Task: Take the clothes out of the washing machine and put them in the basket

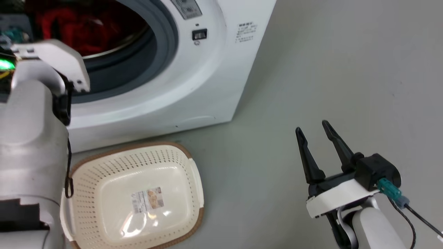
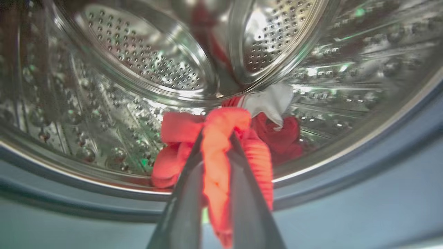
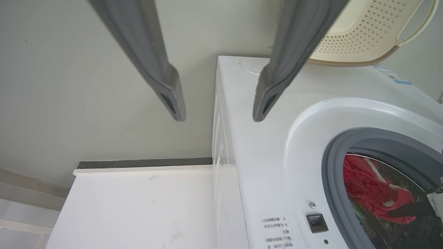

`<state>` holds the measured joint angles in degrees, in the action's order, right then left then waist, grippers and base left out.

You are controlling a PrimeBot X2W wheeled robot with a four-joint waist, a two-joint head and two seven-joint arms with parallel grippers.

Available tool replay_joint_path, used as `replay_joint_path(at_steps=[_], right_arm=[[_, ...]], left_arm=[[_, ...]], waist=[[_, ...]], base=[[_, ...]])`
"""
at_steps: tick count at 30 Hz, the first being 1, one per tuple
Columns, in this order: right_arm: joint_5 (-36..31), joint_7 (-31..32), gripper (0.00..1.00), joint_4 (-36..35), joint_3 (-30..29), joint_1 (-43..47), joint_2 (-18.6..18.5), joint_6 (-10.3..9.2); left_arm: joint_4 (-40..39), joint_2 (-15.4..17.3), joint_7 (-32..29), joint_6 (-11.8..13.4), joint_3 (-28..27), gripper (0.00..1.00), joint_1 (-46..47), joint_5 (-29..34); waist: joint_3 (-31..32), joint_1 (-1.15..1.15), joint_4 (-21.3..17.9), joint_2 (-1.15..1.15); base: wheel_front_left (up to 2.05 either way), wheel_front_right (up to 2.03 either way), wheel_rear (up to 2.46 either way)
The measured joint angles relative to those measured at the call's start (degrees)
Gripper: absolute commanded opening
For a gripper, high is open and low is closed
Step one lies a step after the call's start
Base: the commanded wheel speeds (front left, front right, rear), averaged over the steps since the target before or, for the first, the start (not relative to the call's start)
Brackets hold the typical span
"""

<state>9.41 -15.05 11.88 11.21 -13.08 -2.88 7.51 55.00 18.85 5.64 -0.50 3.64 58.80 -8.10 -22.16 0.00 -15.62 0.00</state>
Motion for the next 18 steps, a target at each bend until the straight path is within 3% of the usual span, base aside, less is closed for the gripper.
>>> replay_joint_path(at_steps=[9,18], right_arm=[[-1.87,0.52,1.0,0.92,-2.67,5.09,-0.01,0.0],[-2.47,2.56,1.0,-1.52,-4.5,9.33,-0.01,0.0]], left_arm=[[0.66,-4.68,7.68,-1.01,1.01,0.0,-9.01,-1.52],[-9.72,-6.61,9.22,-2.63,1.1,0.0,-16.31,-3.24]], waist=[[9.67,-0.01,3.9,0.0],[16.59,-0.01,7.73,0.0]], base=[[0.0,0.0,0.0],[0.0,0.0,0.0]])
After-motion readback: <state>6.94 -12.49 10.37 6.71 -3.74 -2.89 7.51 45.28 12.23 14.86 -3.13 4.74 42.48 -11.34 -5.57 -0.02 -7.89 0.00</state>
